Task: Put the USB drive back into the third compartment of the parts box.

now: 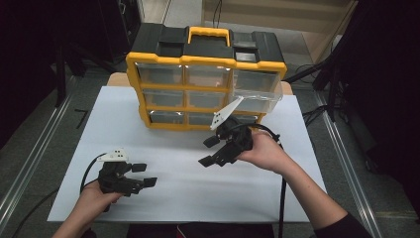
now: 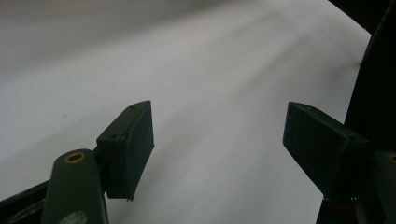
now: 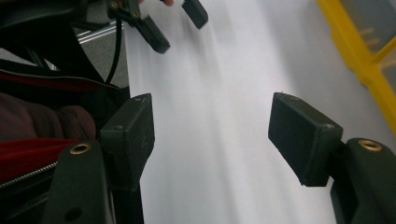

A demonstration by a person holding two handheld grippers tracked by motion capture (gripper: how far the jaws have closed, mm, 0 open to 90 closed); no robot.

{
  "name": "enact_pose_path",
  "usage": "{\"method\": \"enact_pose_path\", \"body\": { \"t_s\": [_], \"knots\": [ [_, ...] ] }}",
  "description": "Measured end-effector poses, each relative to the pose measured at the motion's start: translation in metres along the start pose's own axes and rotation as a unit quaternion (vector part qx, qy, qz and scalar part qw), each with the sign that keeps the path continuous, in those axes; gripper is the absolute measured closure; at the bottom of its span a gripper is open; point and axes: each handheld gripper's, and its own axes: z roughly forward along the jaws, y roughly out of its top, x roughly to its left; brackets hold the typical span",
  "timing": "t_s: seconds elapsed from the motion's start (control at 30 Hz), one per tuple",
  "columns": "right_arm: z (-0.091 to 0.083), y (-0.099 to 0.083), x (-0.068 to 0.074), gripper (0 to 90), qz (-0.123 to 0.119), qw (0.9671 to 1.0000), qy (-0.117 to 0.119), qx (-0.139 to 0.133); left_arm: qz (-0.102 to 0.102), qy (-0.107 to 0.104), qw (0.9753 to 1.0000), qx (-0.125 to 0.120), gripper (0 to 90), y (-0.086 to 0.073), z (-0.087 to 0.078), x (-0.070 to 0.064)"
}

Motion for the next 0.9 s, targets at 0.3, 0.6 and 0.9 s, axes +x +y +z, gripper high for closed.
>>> {"method": "enact_pose_path", "body": {
  "t_s": [0.3, 0.6, 0.9],
  "knots": [
    [0.018, -0.024, -0.003, 28.6, 0.005, 1.0, -0.002, -0.006, 0.003, 0.0, 1.0, 0.002, 26.0, 0.0, 0.0, -0.001],
    [0.027, -0.045, -0.005, 28.2, 0.017, 0.9997, -0.006, -0.014, 0.004, 0.0, 1.0, 0.003, 26.0, 0.0, 0.001, -0.001],
    [0.033, -0.076, -0.011, 27.9, 0.041, 0.9986, -0.019, -0.028, 0.002, 0.0, 1.0, 0.003, 26.0, 0.0, 0.001, -0.002]
  ]
}}
